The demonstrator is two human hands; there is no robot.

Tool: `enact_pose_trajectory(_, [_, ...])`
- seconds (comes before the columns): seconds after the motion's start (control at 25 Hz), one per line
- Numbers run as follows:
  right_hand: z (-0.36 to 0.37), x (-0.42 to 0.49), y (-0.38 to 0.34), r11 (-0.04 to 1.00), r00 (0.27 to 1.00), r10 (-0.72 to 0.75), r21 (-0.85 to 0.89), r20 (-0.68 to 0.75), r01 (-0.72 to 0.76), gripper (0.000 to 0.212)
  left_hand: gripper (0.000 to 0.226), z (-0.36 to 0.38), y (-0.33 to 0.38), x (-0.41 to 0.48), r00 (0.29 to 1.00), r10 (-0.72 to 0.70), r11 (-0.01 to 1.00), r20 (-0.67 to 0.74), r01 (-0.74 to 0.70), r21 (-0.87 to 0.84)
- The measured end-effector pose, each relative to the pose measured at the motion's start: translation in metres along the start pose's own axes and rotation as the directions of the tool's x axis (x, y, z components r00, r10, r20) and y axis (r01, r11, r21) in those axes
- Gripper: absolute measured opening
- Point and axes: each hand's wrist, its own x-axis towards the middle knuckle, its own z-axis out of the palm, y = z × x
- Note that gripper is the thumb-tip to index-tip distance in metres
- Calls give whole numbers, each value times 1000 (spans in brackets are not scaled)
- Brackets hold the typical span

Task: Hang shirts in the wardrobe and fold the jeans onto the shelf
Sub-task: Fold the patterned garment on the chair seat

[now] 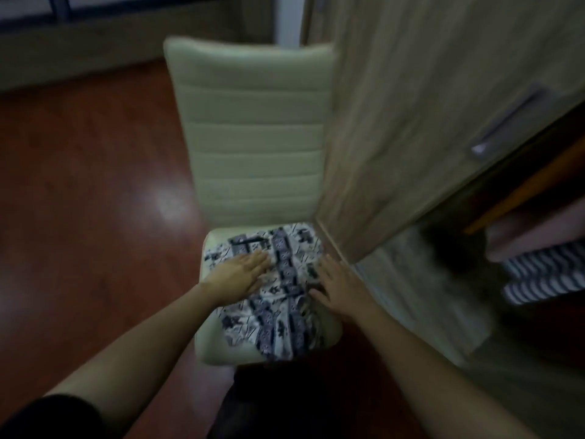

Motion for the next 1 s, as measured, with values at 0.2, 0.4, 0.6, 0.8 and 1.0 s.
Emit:
enact_pose_trajectory(0.2, [108,40,-43,979,962,-198,76,186,187,96,61,115,-38,-39,923,-157,988,353,149,48])
enact_pose_trajectory(0.4, [171,81,-106,915,938,-341,254,65,315,53,80,154,-78,-31,866,-363,932,344,346,111])
enact_pose_trajectory(0.6, [218,102,-149,940,938,-296,232,179,252,75,72,174,-94,-28,836,-348,938,425,308,161])
enact_pose_trajectory(0.8, [216,107,-140,950,953,-290,144,83,277,40,57,189,-87,-30,870,-419,901,261,362,240])
enact_pose_trajectory(1.0, [142,82,-76,550,975,150,806,165,-221,13,40,167,-61,-43,848,-400,908,347,419,21])
